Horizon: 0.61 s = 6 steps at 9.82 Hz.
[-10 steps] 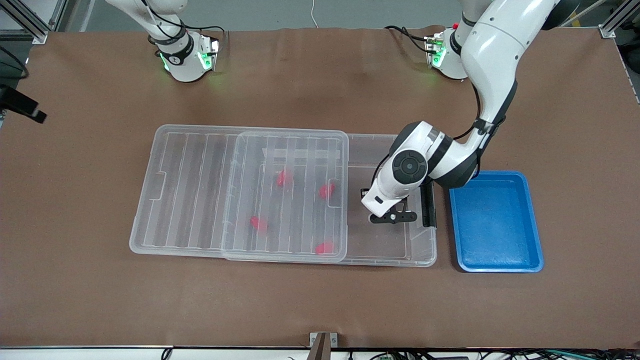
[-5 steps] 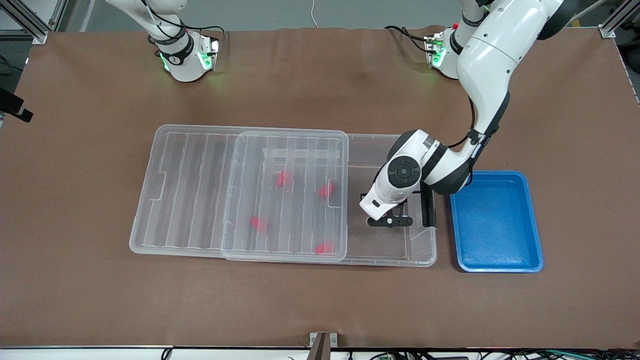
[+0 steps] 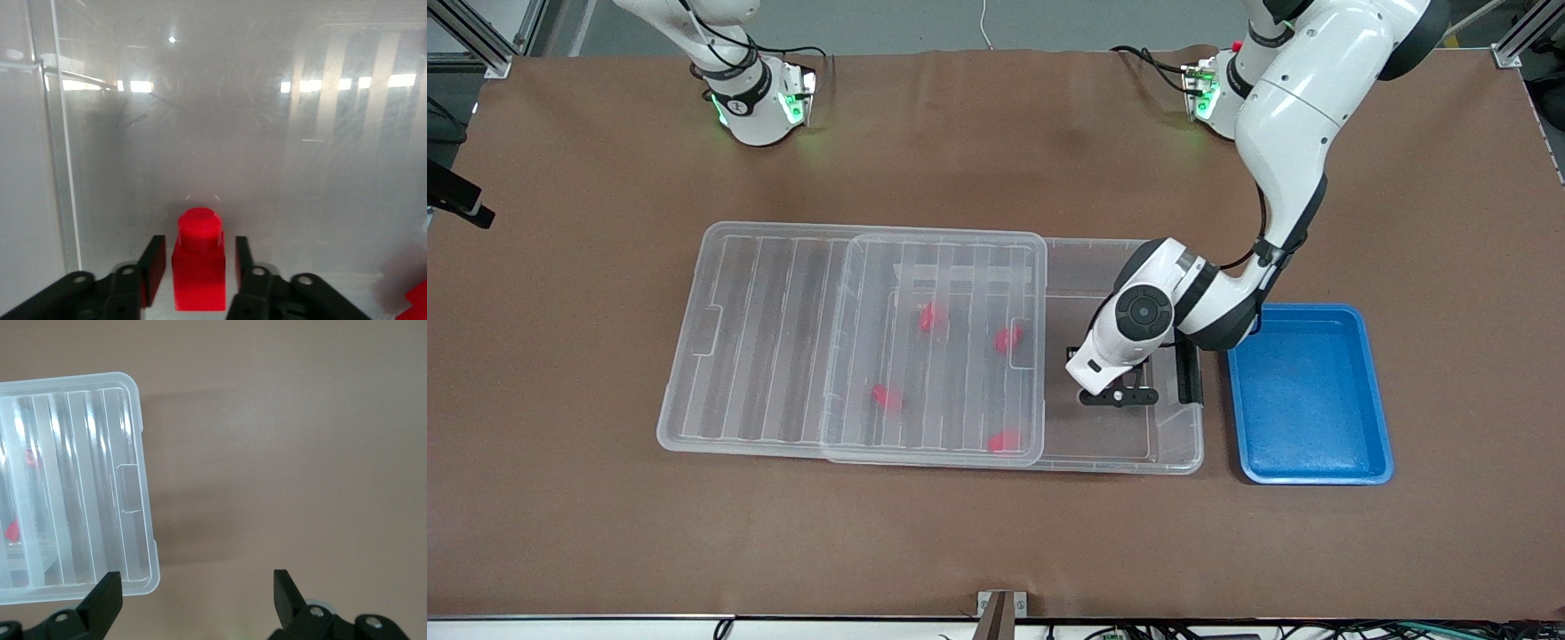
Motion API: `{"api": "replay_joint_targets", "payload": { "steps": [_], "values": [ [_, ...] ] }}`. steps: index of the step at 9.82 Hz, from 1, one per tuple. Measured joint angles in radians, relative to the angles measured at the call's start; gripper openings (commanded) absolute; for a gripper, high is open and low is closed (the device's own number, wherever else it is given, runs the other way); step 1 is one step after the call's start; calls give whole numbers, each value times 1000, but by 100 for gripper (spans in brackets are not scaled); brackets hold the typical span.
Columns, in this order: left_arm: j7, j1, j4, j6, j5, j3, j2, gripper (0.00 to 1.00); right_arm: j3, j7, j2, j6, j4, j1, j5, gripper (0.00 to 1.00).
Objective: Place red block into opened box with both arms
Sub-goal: 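Carry the red block with the left gripper over the opened box section, then lower the red block into the box and open the left gripper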
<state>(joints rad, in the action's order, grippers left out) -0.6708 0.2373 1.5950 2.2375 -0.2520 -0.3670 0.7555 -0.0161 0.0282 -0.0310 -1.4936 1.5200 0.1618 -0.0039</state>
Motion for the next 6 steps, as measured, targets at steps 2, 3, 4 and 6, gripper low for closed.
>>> {"api": "replay_joint_targets", "payload": {
  "steps": [2, 3, 4, 6],
  "values": [
    [0, -4, -9, -1, 0, 0, -6, 100, 0, 0, 0, 0, 1, 0, 0, 100],
    [-1, -7, -16, -10, 0, 0, -21, 100, 0, 0, 0, 0, 2, 0, 0, 100],
    [-1, -8, -27, -35, 0, 0, -48, 100, 0, 0, 0, 0, 4, 0, 0, 100],
    [-1, -7, -76, -143, 0, -13, -114, 100, 0, 0, 0, 0, 6, 0, 0, 100]
  ]
}}
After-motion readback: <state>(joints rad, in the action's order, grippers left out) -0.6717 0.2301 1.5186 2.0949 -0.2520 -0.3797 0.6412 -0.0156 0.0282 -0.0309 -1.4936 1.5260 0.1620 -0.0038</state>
